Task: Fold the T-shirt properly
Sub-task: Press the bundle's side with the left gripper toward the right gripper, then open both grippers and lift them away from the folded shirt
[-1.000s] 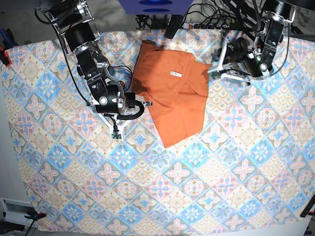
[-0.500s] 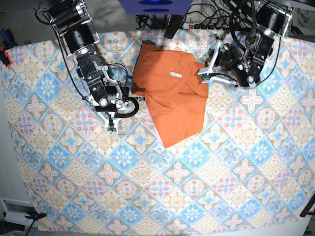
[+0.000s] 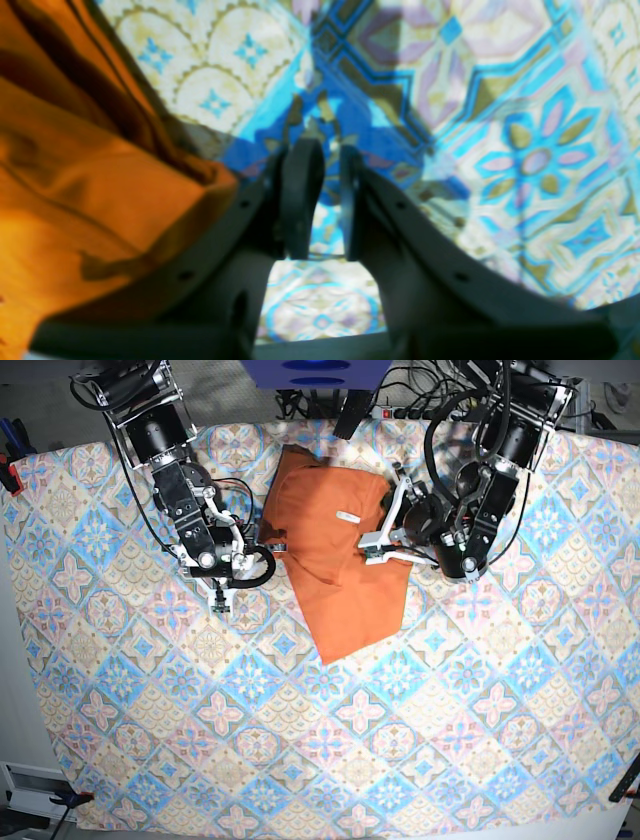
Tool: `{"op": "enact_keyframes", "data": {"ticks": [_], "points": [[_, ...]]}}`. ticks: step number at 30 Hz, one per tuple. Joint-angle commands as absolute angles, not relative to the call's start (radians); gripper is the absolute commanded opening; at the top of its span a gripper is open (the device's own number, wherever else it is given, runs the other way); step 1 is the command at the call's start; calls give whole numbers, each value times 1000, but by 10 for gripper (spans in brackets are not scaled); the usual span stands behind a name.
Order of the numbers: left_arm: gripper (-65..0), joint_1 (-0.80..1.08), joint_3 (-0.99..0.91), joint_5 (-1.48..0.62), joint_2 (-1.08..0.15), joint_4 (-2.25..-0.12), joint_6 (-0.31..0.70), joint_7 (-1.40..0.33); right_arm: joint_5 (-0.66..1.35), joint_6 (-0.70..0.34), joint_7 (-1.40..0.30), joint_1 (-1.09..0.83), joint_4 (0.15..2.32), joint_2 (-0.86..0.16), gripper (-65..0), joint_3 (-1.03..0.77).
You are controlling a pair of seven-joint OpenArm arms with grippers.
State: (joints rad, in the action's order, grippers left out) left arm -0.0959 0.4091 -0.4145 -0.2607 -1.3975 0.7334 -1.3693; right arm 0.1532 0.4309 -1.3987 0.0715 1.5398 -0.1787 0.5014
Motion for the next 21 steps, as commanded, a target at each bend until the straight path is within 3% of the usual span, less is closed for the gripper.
{"op": "enact_keyframes", "data": {"ticks": [1,6,11,14,17,21], "points": [[-489,-147,395,-346,-239,-1360,698,-1273,148,432,-1396,81,1558,-185,-553,498],[-488,-248,317,-344,-196,-1136,698,-1257,148,432,-1396,51,1560,-185,-553,498],[-487,-300,309,-344,-166,-1058,698,-1196,150,430,-1396,18,1572,-185,-553,503],[-449,-326,306,-346,-140,-1024,698,-1188,153,429,-1396,8,1618,-185,-553,509],[-408,-348,305,-348,-116,-1012,698,-1187,153,381,-1396,-5,1673,-182,-553,509],[-401,-361,289,-351,-82,-1012,698,-1188,153,300,-1396,-25,1804,-180,-553,499]]}}
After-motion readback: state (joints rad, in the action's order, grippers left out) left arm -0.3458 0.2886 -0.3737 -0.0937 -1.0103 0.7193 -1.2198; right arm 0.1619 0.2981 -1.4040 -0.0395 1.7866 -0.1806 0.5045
